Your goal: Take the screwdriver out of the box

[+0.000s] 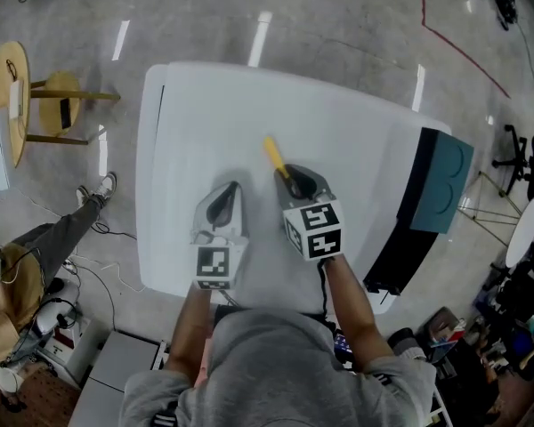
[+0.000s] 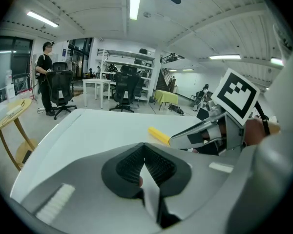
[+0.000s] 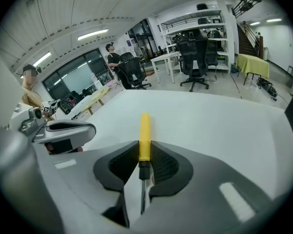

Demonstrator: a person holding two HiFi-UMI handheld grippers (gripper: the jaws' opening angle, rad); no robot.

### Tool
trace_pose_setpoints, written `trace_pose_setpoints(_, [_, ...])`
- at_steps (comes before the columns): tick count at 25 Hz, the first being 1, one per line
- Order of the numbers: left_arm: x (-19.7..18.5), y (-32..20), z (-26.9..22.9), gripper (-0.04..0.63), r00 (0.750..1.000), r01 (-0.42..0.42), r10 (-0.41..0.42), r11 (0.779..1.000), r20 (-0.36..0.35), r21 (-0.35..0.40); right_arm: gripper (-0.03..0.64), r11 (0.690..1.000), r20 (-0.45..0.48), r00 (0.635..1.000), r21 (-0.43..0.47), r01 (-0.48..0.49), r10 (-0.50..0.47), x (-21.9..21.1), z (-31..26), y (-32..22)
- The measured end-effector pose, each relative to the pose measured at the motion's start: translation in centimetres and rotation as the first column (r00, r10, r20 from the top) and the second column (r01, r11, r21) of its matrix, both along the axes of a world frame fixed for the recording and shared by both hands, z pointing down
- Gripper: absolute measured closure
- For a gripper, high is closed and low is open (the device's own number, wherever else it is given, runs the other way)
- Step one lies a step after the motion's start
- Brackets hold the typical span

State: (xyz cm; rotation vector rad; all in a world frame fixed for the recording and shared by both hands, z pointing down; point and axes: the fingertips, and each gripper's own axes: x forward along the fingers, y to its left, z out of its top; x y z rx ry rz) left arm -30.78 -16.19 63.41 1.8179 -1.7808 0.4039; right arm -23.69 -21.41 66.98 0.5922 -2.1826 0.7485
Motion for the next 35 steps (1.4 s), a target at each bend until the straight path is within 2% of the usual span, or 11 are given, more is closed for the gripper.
trace_pose_setpoints(16, [0.1,-0.1,0.2,0.583,1.0,0.025,-0.025,1.0,-0.018,-0.004,0.534,0.999,0.016,1.0,-0.042,-0.007,0.008,-0.2,0.7,0.2])
trace_pose_setpoints(18, [0.1,0.0,0.0,0.584,1.0,0.024,-0.024,1.0,-0.017,-0.002,0.501,0.998,0.037,0.999,-0.06,-0.007,0.009,-0.4,0.6,0.3])
trace_pose_setpoints(20, [0.1,0.2,-0.3,0.583,1.0,0.024,-0.024,1.0,-0.014,0.005,0.413,0.997,0.073,0.997,-0.072,-0.008,0.013,-0.7,0.1,0.5])
trace_pose_setpoints(21, [0.1,0.2,-0.5,0.583,1.0,0.024,-0.024,1.0,-0.011,0.008,0.408,0.997,0.086,0.996,-0.071,-0.008,0.014,-0.8,-0.2,0.5])
trace_pose_setpoints(25, [0.2,0.7,-1.6,0.583,1.0,0.026,-0.026,0.999,0.001,0.02,0.38,0.999,0.106,0.994,-0.04,0.001,0.003,-0.9,-1.6,0.9])
trace_pose_setpoints(35, [1.4,1.9,-5.7,0.583,0.999,0.012,-0.016,0.996,0.036,0.092,0.385,0.998,0.125,0.992,0.055,0.017,-0.024,0.6,-6.0,2.2])
